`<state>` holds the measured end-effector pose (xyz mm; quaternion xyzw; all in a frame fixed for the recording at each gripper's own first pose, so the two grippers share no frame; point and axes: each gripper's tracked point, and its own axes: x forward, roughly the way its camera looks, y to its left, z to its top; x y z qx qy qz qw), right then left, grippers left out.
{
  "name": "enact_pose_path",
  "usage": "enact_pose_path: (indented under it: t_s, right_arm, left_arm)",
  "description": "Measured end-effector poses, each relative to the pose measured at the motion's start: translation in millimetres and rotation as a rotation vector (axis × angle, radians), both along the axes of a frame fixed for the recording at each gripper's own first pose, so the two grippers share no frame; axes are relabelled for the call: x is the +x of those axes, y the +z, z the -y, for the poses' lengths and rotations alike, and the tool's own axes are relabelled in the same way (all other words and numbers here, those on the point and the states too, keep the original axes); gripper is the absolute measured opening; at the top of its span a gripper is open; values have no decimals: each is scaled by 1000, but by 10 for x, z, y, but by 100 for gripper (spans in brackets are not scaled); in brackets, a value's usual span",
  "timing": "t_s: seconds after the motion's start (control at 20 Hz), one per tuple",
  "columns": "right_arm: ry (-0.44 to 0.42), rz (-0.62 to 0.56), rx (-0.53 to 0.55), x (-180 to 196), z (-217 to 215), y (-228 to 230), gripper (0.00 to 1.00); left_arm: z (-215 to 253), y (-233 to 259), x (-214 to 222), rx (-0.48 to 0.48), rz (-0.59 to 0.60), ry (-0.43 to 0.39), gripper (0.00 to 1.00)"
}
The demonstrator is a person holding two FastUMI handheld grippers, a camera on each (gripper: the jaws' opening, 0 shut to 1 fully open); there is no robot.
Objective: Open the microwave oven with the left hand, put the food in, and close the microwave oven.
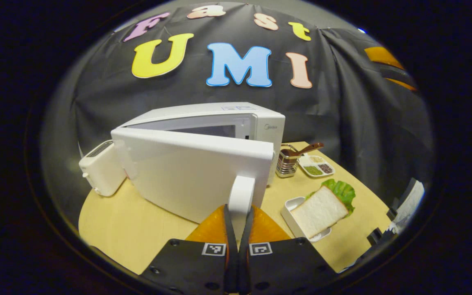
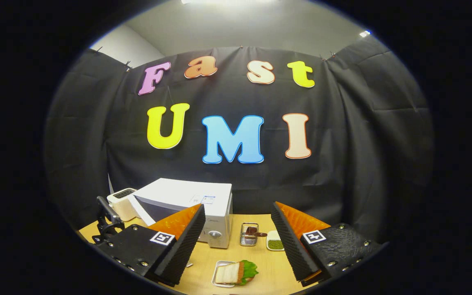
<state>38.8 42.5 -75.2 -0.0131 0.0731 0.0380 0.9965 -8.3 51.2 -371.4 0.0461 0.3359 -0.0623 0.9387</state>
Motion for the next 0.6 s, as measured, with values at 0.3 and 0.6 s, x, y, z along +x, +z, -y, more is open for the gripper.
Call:
enact_pose_path:
  t_s: [0.3,0.6]
  right_arm:
    - [-22,-5,14,-307,-423,-19,98]
    - [-24,-25,18,-529,-851,-60,98]
  left_arm:
    - [-623,207,-698,-1,-34,-9,9]
    - [-1624,378,-1330,-42,-75,88,6]
